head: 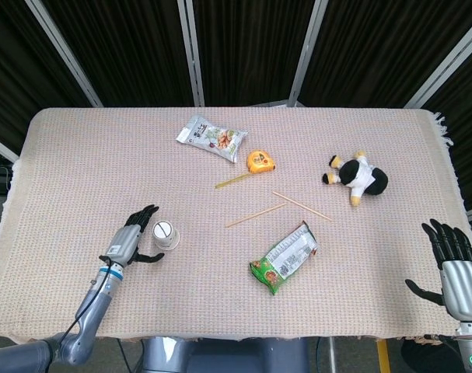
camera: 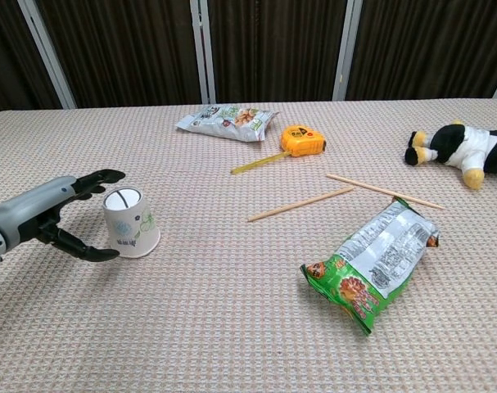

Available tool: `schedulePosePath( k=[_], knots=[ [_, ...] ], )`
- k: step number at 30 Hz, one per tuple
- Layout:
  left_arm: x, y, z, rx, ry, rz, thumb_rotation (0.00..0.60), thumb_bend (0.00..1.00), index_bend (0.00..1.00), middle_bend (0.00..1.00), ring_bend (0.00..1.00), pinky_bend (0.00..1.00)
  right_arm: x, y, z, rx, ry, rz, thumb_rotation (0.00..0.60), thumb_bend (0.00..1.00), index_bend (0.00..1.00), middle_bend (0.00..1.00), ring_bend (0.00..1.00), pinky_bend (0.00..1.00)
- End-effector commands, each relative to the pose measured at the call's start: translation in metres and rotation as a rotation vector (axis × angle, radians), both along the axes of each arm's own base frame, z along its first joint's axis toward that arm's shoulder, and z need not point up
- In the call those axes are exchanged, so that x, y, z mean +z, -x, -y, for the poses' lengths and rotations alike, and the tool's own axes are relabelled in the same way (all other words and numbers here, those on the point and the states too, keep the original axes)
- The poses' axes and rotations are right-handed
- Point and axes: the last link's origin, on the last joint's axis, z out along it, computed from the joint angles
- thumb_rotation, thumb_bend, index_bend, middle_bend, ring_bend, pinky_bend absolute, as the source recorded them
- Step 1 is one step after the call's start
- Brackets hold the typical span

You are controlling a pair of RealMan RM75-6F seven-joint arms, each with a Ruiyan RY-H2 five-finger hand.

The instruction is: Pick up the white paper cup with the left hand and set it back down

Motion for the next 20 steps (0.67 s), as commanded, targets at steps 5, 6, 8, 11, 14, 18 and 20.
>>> schedulePosePath(
  k=[5,6,8,11,14,18,20],
  knots=[
    [0.032,0.013,0.006,-0.042,-0.091,0.0,0.6,0.13,0.0,0.0,0.0,0.0,-0.002,-0.001,0.002,0.005,0.002,-0.013,0.6,0.02,0.0,0.0,0.0,0.0],
    [0.039,0.017,0.007,-0.059,-0.124,-0.022,0.6,0.13,0.0,0.0,0.0,0.0,-0.002,0.0,0.002,0.004,0.009,-0.016,0.6,0.02,0.0,0.0,0.0,0.0],
    [0.057,0.029,0.012,-0.102,-0.192,-0.106,0.6,0.13,0.0,0.0,0.0,0.0,-0.002,0.003,0.004,-0.011,0.024,-0.031,0.6,0.02,0.0,0.0,0.0,0.0],
    [0.1,0.057,0.031,-0.128,-0.342,-0.292,0.6,0.13,0.0,0.0,0.0,0.0,-0.001,0.009,0.01,-0.047,0.054,-0.072,0.6,0.02,0.0,0.0,0.0,0.0],
    [0.117,0.069,0.049,-0.127,-0.386,-0.365,0.6,0.13,0.0,0.0,0.0,0.0,-0.004,0.01,0.011,-0.056,0.062,-0.081,0.6,0.02,0.0,0.0,0.0,0.0],
    [0.131,0.08,0.067,-0.112,-0.415,-0.488,0.6,0.12,0.0,0.0,0.0,0.0,-0.005,0.011,0.012,-0.07,0.058,-0.084,0.6,0.02,0.0,0.0,0.0,0.0],
    [0.134,0.082,0.077,-0.096,-0.405,-0.509,0.6,0.12,0.0,0.0,0.0,0.0,-0.006,0.011,0.012,-0.073,0.055,-0.089,0.6,0.02,0.0,0.0,0.0,0.0]
  ],
)
